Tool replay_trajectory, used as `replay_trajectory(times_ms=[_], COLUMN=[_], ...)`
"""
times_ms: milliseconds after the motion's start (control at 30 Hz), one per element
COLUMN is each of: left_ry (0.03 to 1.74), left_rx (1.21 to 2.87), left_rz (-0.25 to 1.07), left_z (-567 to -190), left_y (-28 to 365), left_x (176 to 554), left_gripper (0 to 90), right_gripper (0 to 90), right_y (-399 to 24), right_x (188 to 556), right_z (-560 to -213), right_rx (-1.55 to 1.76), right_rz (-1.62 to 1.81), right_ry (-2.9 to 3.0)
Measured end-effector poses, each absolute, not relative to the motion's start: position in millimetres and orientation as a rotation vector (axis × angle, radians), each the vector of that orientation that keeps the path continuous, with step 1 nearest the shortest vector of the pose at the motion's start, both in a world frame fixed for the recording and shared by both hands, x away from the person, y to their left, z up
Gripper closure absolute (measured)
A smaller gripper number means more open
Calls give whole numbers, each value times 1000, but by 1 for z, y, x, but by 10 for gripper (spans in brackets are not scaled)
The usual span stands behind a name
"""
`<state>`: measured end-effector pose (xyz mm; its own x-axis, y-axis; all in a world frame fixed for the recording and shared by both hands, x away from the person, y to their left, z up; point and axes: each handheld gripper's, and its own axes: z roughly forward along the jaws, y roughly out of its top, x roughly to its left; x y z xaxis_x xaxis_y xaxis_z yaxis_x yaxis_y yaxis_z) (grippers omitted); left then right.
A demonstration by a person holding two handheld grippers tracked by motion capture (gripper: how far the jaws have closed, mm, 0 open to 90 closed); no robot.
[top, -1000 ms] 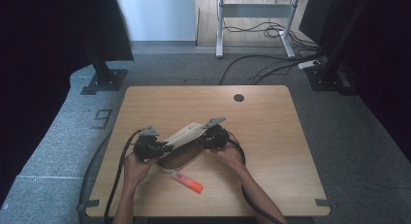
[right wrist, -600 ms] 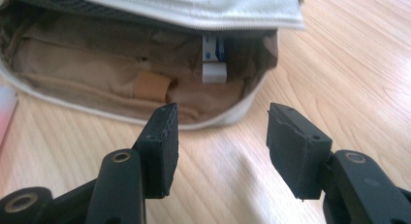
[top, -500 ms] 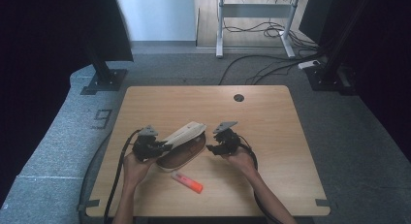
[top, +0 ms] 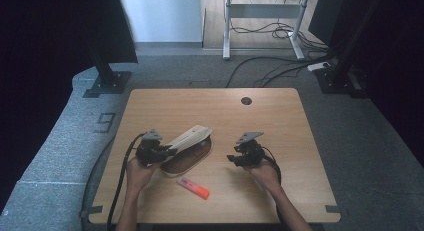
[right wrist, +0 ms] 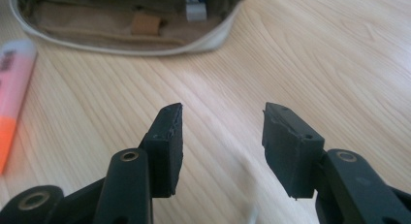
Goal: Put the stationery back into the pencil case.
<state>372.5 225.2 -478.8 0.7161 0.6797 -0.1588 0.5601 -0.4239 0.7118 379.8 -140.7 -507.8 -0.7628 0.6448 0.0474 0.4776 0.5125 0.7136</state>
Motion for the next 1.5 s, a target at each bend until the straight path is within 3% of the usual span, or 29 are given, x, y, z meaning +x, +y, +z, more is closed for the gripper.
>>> replay_trajectory(times_ms=[333,800,1500], left_ry=[934,932,929], left_rx=[2141,2150,2154], left_rz=[193,195,195], left_z=[-479,-479,-479], left_y=[225,223,223], left_x=[372,372,372], left_gripper=[757,754,753], right_gripper=[475,586,706], right_y=[-175,-203,-210], right_x=[356,323,298], right_z=[-514,-522,-537], right_rx=[1028,1076,1079], right_rz=[1056,1071,985], right_ry=[2519,2517,2546])
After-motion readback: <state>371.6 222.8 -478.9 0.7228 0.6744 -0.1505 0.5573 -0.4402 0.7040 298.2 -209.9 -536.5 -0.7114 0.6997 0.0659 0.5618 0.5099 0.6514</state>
